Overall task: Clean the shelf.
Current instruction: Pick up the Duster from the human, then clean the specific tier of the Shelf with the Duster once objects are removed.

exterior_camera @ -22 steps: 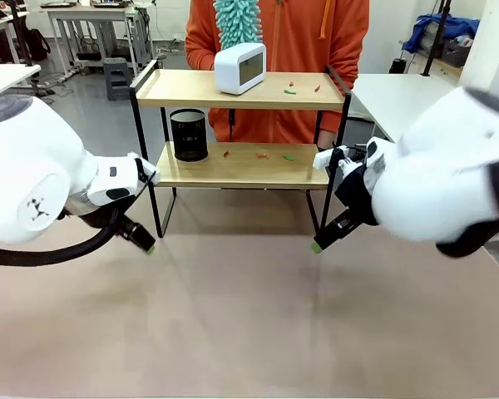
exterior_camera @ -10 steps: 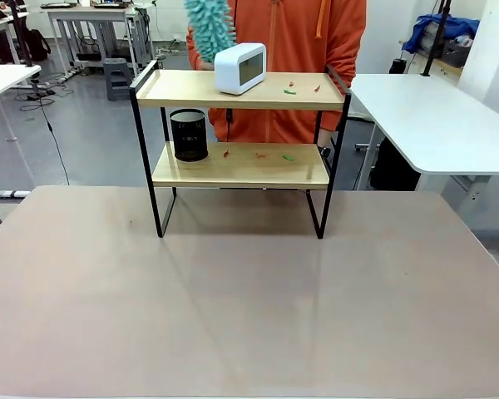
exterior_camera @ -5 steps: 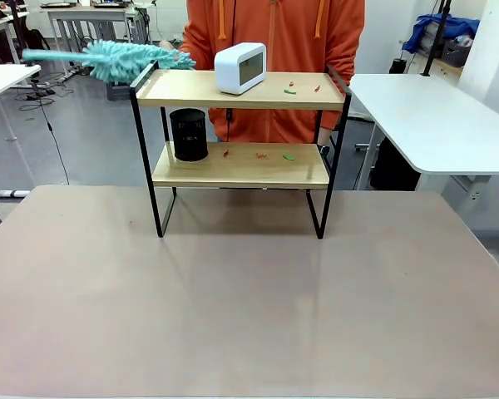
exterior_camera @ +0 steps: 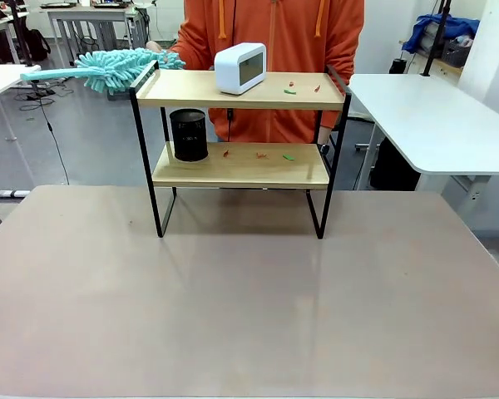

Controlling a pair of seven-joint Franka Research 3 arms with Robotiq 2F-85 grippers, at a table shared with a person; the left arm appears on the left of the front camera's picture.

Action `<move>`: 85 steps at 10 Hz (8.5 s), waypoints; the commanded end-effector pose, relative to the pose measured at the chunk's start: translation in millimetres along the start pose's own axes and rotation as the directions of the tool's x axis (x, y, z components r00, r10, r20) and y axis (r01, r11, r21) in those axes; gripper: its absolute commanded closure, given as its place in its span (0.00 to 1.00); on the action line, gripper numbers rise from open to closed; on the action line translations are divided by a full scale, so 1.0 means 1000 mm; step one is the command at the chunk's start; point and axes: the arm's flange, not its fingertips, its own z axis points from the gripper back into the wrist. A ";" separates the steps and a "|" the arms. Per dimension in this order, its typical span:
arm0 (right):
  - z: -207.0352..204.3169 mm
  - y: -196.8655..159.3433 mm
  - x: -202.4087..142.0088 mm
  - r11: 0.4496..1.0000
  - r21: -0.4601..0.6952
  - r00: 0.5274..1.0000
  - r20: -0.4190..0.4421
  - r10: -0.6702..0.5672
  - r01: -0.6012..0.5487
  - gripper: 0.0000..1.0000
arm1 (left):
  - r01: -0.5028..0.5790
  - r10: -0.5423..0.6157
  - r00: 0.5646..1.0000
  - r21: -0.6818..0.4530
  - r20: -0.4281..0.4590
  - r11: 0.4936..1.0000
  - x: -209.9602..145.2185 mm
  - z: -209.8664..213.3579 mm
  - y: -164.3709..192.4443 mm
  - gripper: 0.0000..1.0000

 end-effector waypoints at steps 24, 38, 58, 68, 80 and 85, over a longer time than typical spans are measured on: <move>0.000 0.001 0.003 1.000 0.014 1.000 0.009 0.027 -0.027 0.00 | -0.630 0.396 0.620 -0.128 -0.677 0.766 0.128 -0.226 0.110 1.00; 0.000 0.001 0.003 1.000 0.014 1.000 0.009 0.027 -0.027 0.00 | -0.103 0.099 0.818 0.025 -0.567 0.994 -0.003 0.039 -0.008 1.00; 0.000 0.001 0.003 1.000 0.014 1.000 0.009 0.027 -0.027 0.00 | 0.034 0.037 0.690 0.083 -0.723 0.996 -0.041 0.058 -0.003 1.00; 0.000 0.001 0.003 1.000 0.014 1.000 0.009 0.027 -0.027 0.00 | 0.016 0.191 0.849 0.385 -0.492 0.923 0.106 -0.080 -0.182 0.88; 0.000 0.001 0.003 1.000 0.014 1.000 0.009 0.027 -0.027 0.00 | -0.004 0.188 0.855 0.356 -0.483 0.934 0.049 -0.232 -0.236 0.88; 0.000 0.001 0.003 1.000 0.014 1.000 0.009 0.027 -0.027 0.00 | 0.046 0.220 0.773 0.398 -0.595 0.916 0.021 -0.334 -0.267 0.88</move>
